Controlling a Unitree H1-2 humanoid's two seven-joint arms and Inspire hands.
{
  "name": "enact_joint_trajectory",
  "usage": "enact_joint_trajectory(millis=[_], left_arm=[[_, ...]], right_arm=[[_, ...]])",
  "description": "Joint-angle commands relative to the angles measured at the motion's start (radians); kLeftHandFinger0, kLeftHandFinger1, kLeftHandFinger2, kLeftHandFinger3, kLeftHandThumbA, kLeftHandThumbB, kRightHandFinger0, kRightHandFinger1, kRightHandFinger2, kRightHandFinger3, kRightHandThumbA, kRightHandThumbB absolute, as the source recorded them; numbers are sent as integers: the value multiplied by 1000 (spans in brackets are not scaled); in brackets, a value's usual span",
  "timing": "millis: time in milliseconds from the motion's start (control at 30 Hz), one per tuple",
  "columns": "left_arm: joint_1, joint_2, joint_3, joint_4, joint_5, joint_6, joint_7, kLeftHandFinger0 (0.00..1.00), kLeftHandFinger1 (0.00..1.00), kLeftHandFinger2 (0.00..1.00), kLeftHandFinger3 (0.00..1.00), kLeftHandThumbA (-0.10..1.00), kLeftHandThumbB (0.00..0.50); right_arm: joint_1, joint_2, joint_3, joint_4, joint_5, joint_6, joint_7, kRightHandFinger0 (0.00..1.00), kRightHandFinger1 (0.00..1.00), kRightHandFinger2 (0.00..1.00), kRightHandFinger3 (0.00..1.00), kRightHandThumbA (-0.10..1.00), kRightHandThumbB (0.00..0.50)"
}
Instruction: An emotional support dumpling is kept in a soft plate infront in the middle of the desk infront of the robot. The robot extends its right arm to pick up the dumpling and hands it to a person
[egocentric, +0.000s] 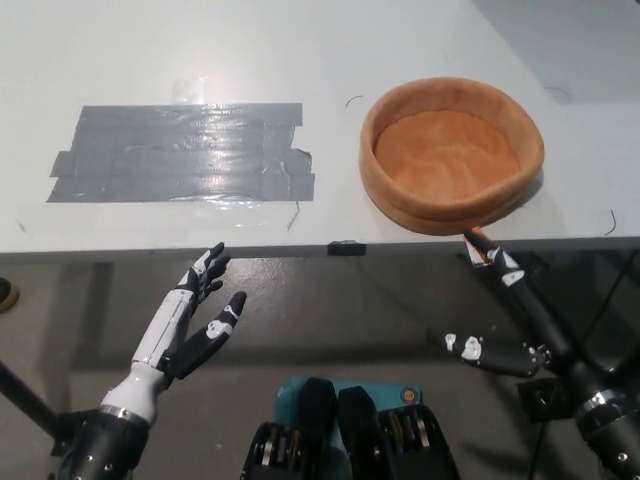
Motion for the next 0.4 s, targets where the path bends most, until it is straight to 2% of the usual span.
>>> enact_joint_trajectory(millis=[0, 167, 233, 367], left_arm=[[2, 7, -5, -20, 9, -41, -3, 1000, 1000, 1000, 1000, 645, 279], [11, 2, -6, -24, 10, -45, 0, 1000, 1000, 1000, 1000, 635, 272], [14, 4, -5, -27, 8, -43, -2, 1000, 1000, 1000, 1000, 632, 272], [13, 3, -6, -23, 10, -46, 0, 1000, 1000, 1000, 1000, 636, 273]], right_arm=[[-12, 6, -10, 42, 64, -77, 6, 1000, 1000, 1000, 1000, 864, 286], [-2, 5, -3, 80, 77, -87, 17, 1000, 1000, 1000, 1000, 845, 257], [-1, 8, -1, 94, 85, -89, 21, 1000, 1000, 1000, 1000, 858, 273], [4, 8, 0, 97, 92, -95, 23, 1000, 1000, 1000, 1000, 863, 263]])
